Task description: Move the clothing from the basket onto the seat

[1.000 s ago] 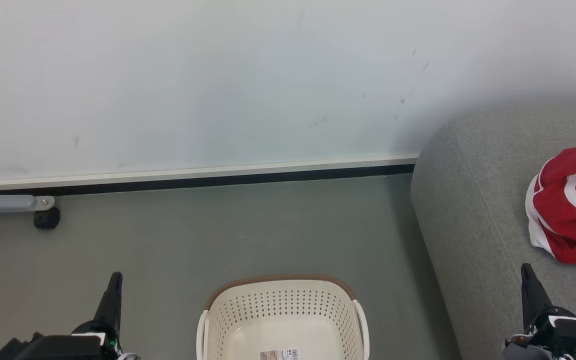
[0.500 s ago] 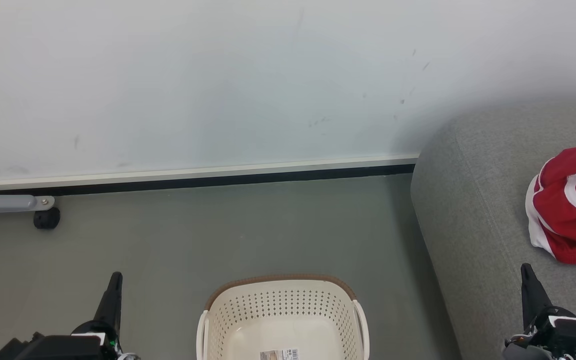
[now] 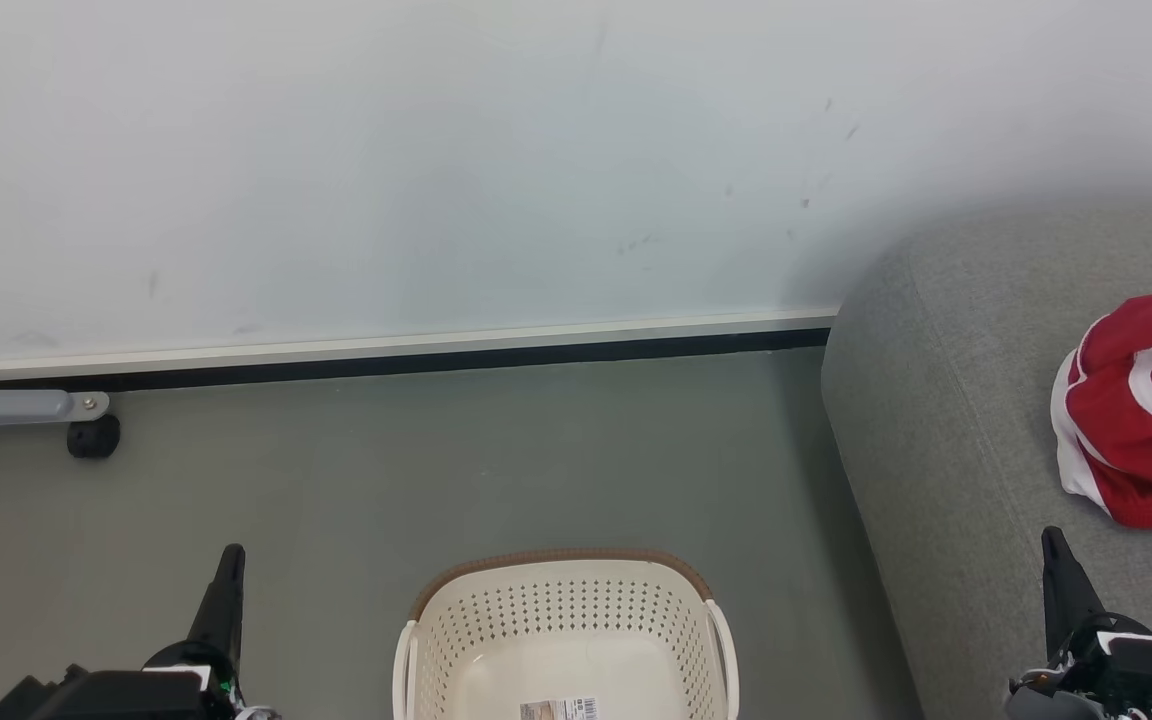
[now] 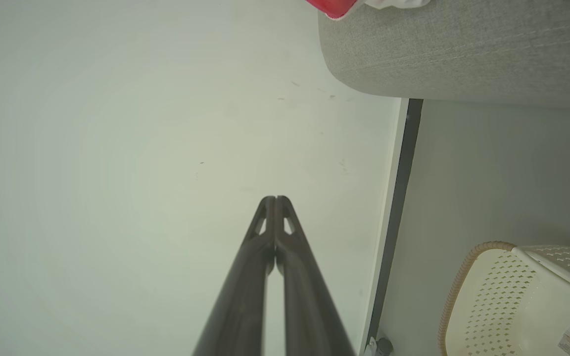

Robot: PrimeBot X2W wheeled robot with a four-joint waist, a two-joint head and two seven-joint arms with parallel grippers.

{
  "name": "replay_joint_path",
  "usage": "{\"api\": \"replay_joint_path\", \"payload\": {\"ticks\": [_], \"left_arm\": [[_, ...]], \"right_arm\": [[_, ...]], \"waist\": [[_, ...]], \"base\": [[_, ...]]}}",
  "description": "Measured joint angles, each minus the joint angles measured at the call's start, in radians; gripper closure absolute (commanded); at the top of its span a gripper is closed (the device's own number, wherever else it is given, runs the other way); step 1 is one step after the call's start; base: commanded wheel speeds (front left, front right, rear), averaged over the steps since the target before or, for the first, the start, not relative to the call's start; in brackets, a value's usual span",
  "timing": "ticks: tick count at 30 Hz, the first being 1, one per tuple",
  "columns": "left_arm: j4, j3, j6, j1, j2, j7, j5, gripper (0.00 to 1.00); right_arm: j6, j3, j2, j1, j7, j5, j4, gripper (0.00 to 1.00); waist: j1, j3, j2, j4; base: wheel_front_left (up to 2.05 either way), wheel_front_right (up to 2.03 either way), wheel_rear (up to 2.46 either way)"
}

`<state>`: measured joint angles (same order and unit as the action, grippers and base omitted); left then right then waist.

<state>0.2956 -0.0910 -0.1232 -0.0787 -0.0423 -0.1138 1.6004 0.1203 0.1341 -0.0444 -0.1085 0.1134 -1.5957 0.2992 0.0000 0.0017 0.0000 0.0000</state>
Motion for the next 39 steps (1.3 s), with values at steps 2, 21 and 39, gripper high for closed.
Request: {"api": "replay_joint_path", "payload": {"ticks": [2,21,39], "left_arm": [[0.0,0.0,0.0,0.0,0.0,0.0,0.0,1.0],[0.0,0.0,0.0,0.0,0.0,0.0,0.0,1.0],[0.0,0.0,0.0,0.0,0.0,0.0,0.0,1.0]], "right_arm": [[0.0,0.0,0.0,0.0,0.0,0.0,0.0,1.0],[0.0,0.0,0.0,0.0,0.0,0.0,0.0,1.0],[0.0,0.0,0.0,0.0,0.0,0.0,0.0,1.0]], "waist": [[0.0,0.0,0.0,0.0],[0.0,0.0,0.0,0.0],[0.0,0.0,0.0,0.0]], "base": [[0.0,0.0,0.0],[0.0,0.0,0.0],[0.0,0.0,0.0]]}}
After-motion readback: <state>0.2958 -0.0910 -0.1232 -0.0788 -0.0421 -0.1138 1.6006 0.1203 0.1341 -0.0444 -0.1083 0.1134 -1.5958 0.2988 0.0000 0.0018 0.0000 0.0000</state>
